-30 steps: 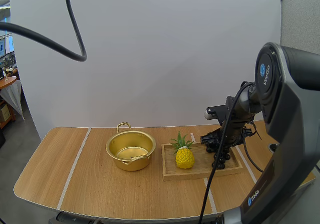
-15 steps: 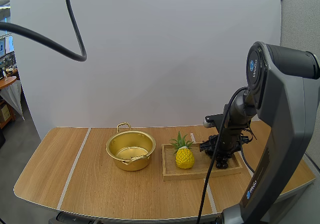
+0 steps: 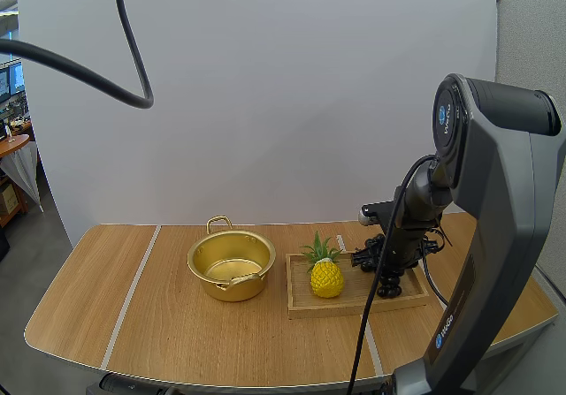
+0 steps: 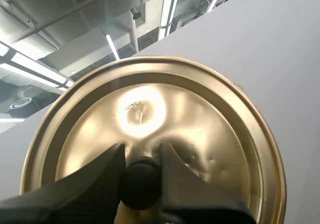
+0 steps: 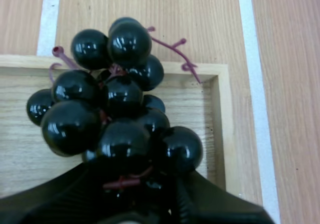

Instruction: Open the pot, put the grape inside, and close it

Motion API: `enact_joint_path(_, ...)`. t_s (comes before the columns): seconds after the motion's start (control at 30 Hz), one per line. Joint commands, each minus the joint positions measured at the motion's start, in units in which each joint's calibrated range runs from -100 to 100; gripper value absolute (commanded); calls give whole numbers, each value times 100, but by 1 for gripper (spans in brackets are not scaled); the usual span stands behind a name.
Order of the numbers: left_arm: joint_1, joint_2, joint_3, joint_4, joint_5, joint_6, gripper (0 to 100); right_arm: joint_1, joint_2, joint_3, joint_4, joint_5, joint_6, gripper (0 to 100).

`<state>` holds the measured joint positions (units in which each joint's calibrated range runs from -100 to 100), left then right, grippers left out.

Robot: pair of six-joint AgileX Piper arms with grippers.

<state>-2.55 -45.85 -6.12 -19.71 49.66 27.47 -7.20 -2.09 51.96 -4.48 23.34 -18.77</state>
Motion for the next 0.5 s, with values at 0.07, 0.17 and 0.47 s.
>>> enact_joint_path(0.07,-7,-19,-41,32,-198,-60,0,-18,-157,-9,-7,104,-29,2)
enact_joint_path(0.17,-7,-19,-41,32,-198,-60,0,-18,-547,-9,9,84,-29,0)
enact_joint_path(0.47,-7,-19,-41,32,-198,-60,0,48,-2184,-9,295,605,-29,0)
